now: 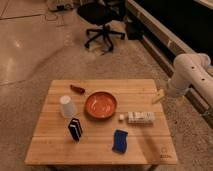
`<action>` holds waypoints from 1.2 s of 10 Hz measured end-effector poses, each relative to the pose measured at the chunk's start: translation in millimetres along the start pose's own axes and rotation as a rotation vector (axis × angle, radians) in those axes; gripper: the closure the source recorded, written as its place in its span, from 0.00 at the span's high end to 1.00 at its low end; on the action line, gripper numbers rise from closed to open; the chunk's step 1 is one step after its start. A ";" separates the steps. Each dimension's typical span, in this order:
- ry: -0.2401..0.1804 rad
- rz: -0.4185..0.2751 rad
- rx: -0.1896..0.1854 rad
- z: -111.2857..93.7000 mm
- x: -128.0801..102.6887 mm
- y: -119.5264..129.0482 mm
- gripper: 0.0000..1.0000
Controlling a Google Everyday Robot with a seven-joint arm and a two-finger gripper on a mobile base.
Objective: Place the ceramic cup over the eraser
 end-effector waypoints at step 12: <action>-0.090 -0.283 -0.025 -12.1 -29.2 176.0 0.80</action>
